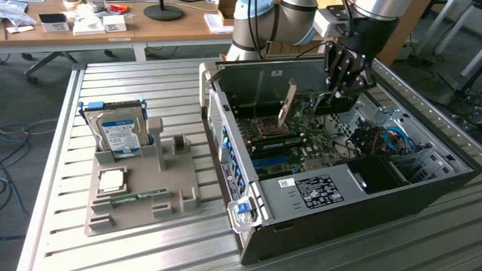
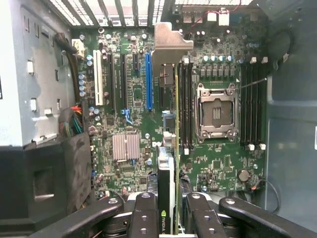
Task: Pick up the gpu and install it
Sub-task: 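Insert the gpu into the slot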
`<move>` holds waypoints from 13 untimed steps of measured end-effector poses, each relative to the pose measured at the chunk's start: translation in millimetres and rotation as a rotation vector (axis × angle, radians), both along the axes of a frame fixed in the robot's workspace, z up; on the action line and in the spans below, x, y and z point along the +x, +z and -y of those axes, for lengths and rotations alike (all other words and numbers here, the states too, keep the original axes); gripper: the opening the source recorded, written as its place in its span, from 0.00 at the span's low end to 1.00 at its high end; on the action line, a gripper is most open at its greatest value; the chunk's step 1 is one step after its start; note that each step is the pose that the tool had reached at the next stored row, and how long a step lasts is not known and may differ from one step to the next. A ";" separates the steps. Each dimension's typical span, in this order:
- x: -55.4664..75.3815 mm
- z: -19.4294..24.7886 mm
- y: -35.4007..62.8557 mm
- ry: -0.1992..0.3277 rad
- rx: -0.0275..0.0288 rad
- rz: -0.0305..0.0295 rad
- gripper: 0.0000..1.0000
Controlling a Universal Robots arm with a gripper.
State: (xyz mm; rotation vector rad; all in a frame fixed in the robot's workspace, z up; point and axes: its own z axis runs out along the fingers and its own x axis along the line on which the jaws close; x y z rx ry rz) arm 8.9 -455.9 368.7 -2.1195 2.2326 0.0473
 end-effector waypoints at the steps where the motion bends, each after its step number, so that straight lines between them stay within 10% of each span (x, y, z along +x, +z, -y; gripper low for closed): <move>1: -1.6 0.0 -0.8 -0.001 -0.0002 0.0000 0.27; 13: -6.2 1.5 -6.4 -0.010 -0.0014 0.0000 0.27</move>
